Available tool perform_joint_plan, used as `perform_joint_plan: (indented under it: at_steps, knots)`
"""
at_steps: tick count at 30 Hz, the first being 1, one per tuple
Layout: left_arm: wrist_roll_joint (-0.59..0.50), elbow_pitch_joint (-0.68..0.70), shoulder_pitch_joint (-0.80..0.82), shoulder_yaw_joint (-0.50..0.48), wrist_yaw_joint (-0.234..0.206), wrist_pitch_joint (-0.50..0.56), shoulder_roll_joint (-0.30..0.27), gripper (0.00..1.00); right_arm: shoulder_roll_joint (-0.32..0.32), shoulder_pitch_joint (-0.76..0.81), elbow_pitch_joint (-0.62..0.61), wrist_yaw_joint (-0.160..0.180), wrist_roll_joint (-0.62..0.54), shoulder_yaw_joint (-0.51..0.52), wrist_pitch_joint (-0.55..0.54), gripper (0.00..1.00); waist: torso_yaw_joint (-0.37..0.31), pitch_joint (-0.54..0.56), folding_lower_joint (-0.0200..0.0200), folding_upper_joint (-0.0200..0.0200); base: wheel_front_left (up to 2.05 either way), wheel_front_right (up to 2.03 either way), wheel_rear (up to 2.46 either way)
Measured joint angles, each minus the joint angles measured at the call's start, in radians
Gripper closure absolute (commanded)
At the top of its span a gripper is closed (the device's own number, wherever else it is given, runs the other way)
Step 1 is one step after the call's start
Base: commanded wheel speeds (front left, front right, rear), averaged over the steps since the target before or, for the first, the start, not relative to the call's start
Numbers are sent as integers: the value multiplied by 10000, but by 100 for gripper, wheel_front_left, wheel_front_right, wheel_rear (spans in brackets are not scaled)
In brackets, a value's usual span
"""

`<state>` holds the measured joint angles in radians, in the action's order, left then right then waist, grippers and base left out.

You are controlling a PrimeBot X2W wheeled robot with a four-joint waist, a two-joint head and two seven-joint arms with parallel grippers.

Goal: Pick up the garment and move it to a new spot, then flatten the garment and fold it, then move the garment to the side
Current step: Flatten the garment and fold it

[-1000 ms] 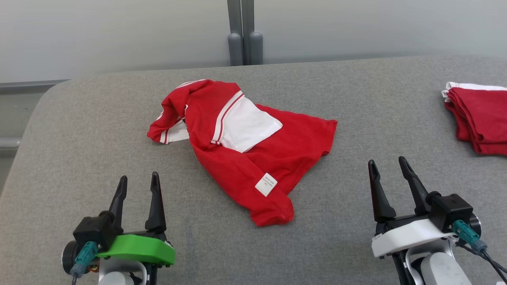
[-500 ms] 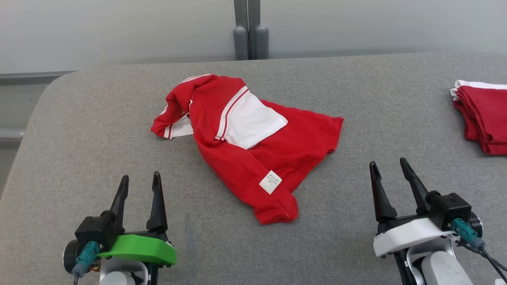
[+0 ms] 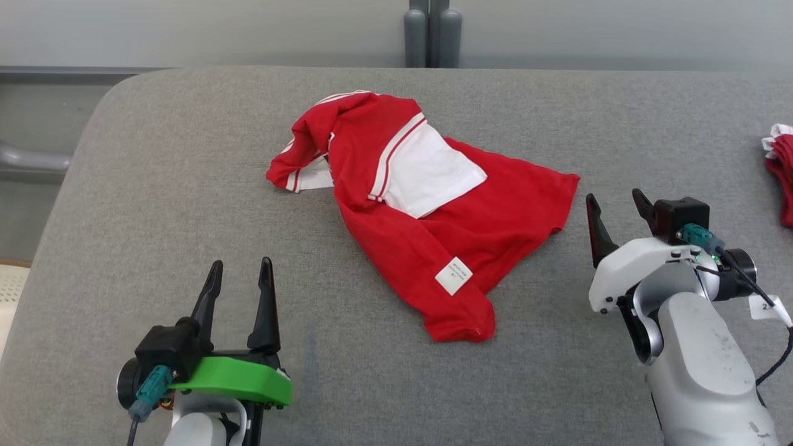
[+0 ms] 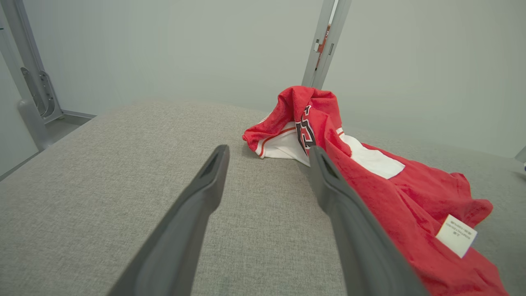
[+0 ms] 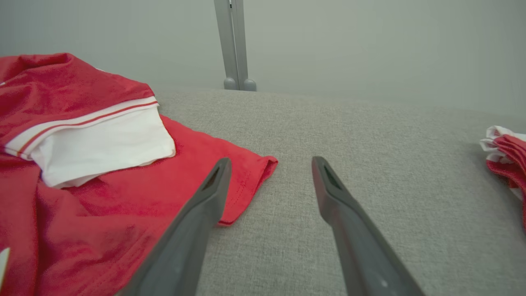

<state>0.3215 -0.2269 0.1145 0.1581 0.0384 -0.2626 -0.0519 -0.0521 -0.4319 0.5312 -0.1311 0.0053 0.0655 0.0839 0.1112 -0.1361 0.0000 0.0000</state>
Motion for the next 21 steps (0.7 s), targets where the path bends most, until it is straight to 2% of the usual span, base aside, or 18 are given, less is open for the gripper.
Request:
perform_joint_plan:
  at_steps: [8, 15, 17, 19, 21]
  knots:
    - [232, 151, 146, 351, -115, 0, 10, 0, -134, -1236, 2763, 0, 19, 635, -468, 0, 803, -364, 0, 0, 0, 0, 0]
    - [291, 341, 137, 387, -207, 0, 10, 0, -123, -1712, 4105, 2, 314, 456, -334, 0, 1275, -510, 0, 0, 0, 0, 0]
    - [284, 395, 132, 389, -217, 0, 10, 0, -174, -1894, 4337, 2, 334, 320, -324, 51, 1297, -536, 0, 0, 0, 0, 0]
    - [282, 456, 133, 405, -224, 0, 12, 0, -219, -2068, 4552, 2, 368, 199, -326, 60, 1293, -576, 0, 0, 0, 0, 0]
    - [280, 485, 133, 424, -224, 0, 10, 0, -270, -2259, 4713, 2, 372, 105, -326, 60, 1285, -633, 0, 0, 0, 0, 0]
